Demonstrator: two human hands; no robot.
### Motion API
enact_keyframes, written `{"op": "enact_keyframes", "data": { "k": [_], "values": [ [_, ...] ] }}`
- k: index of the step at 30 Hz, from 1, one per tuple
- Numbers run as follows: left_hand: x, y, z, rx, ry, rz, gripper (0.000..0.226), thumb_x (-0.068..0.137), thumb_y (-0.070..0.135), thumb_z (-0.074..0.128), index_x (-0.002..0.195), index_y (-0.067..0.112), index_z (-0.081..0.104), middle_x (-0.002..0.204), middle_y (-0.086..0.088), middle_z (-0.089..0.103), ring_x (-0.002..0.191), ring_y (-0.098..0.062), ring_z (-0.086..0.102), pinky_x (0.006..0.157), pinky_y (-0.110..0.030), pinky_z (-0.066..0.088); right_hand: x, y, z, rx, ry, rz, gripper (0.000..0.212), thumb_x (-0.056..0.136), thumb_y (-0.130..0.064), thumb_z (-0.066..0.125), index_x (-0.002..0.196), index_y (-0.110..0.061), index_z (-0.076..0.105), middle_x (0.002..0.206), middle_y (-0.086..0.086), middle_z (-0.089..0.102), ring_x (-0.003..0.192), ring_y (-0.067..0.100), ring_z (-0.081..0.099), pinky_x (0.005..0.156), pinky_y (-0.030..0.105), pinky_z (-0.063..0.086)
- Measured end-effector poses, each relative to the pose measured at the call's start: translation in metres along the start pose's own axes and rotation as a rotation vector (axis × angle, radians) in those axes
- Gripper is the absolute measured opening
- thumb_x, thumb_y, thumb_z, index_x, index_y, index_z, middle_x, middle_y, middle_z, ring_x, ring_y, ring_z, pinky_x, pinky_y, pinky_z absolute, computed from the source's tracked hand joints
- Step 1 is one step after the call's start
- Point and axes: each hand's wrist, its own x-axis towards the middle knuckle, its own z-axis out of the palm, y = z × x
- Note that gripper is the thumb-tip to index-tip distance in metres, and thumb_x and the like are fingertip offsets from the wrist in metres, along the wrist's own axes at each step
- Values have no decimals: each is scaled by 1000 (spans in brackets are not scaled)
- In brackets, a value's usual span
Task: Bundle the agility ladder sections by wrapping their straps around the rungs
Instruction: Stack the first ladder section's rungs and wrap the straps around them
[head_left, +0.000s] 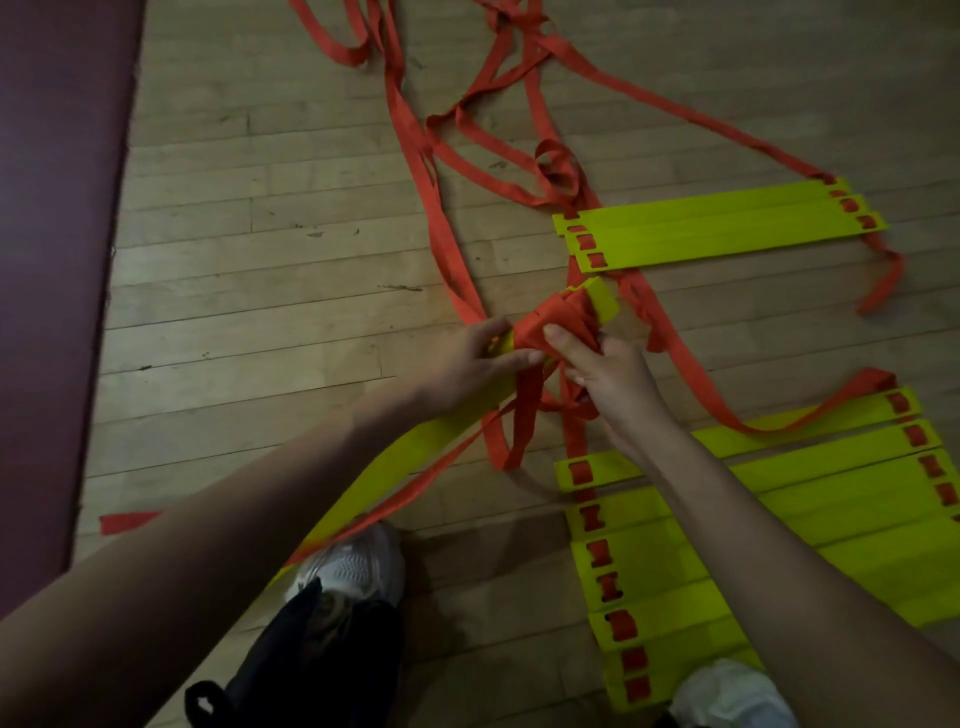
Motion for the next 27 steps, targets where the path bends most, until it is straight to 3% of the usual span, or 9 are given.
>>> {"op": "enact_keyframes", "data": {
  "k": [2, 4, 7, 9, 14, 17, 20, 23, 27],
  "values": [
    [0, -5, -1, -70, 50, -40, 44, 83, 53, 65, 104, 15, 64, 95, -7, 67, 88, -20, 62, 82, -34, 50, 1, -1, -5, -66, -68, -22, 18, 90, -32, 64, 80, -17, 59, 52, -12, 55, 47, -1, 50, 51, 16, 37],
    [0, -8, -6, -89, 108, -55, 58, 71, 66, 65, 99, 15, 64, 86, -10, 67, 79, -26, 65, 73, -48, 55, 2, -2, -12, -169, -137, -63, 14, 89, -29, 65, 83, -17, 58, 55, -13, 57, 52, -3, 53, 55, 15, 41],
    [0, -5, -17, -215, 128, -39, 30, 86, 37, 68, 104, 13, 65, 72, -6, 62, 60, -23, 62, 53, -42, 57, 2, -5, -21, -290, -222, -145, 9, 90, -25, 63, 83, -20, 62, 61, -12, 56, 58, -1, 52, 63, 19, 41],
    [1, -3, -23, -236, 118, -40, 27, 91, 25, 63, 109, 5, 63, 73, -7, 61, 60, -22, 61, 49, -36, 55, 3, -7, -24, -263, -218, -193, 16, 92, -23, 61, 76, -23, 59, 58, -13, 54, 60, -1, 51, 64, 19, 39],
    [0, -6, -29, -275, 77, -89, 39, 82, 37, 73, 101, 4, 69, 81, -14, 70, 67, -24, 66, 67, -46, 60, 2, -3, -28, -38, -192, -132, 21, 93, -16, 58, 73, -17, 58, 60, -7, 55, 67, 6, 53, 72, 22, 42],
    [-2, -12, -30, -279, 82, -102, 50, 65, 53, 80, 94, 13, 73, 89, -16, 73, 75, -25, 68, 79, -55, 55, 4, 5, -32, -188, -205, -62, 20, 94, -16, 57, 75, -19, 62, 65, -4, 58, 63, 1, 56, 73, 21, 43],
    [-5, -12, -27, -315, 13, -106, 32, 77, 38, 77, 94, 12, 72, 83, -8, 74, 74, -20, 67, 82, -48, 55, 9, 4, -38, -292, -251, -3, 13, 95, -13, 56, 97, -12, 69, 86, -2, 67, 69, -8, 59, 75, 18, 45],
    [-5, -3, -23, -376, 52, -120, 29, 87, 39, 65, 94, 12, 72, 72, 4, 72, 64, -13, 65, 68, -34, 55, 8, -8, -38, -308, -416, 15, 29, 90, -7, 61, 119, -6, 61, 108, 2, 67, 89, 2, 63, 87, 15, 49],
    [-2, 12, -17, -352, 92, -170, 31, 87, 38, 66, 89, 7, 68, 63, 0, 68, 50, -10, 64, 49, -22, 53, 9, -25, -23, -9, -398, 3, 31, 77, -26, 70, 106, -16, 65, 91, 1, 72, 83, 10, 69, 73, 20, 53]
  ]
}}
